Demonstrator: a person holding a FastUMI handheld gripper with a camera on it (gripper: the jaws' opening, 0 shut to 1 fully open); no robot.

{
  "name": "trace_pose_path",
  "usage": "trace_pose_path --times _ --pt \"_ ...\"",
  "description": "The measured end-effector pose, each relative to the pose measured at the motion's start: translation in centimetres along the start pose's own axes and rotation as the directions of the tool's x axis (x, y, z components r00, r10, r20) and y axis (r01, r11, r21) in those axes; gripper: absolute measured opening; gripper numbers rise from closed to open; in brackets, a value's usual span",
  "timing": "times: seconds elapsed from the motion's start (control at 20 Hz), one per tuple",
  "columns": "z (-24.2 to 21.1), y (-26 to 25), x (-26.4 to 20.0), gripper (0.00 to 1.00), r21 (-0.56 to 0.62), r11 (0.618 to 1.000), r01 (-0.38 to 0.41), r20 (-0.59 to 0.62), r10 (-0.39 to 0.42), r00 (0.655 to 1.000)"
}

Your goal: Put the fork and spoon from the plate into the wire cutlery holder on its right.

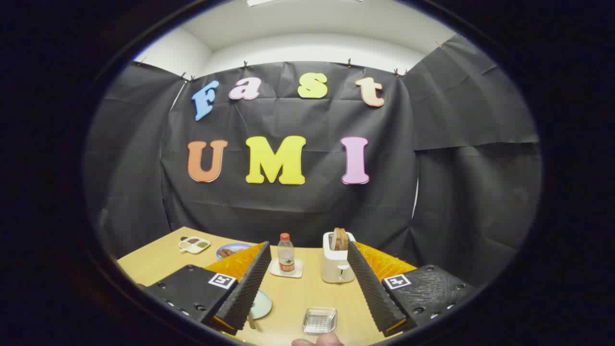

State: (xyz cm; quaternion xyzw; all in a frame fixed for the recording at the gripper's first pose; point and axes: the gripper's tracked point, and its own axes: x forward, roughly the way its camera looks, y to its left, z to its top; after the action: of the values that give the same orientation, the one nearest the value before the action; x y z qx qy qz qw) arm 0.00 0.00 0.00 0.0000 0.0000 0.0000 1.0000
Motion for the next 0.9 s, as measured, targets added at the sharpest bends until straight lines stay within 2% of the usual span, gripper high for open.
trace_pose_path --times 0.65,0.9 --pt "0.1 0.4 0.3 0.95 0.000 1.000 -0.012 -0.017 0.012 1.000" --pt "-0.4 1.3 0.4 0.95 -0.018 0.999 -0.040 -0.043 0.039 0.998"
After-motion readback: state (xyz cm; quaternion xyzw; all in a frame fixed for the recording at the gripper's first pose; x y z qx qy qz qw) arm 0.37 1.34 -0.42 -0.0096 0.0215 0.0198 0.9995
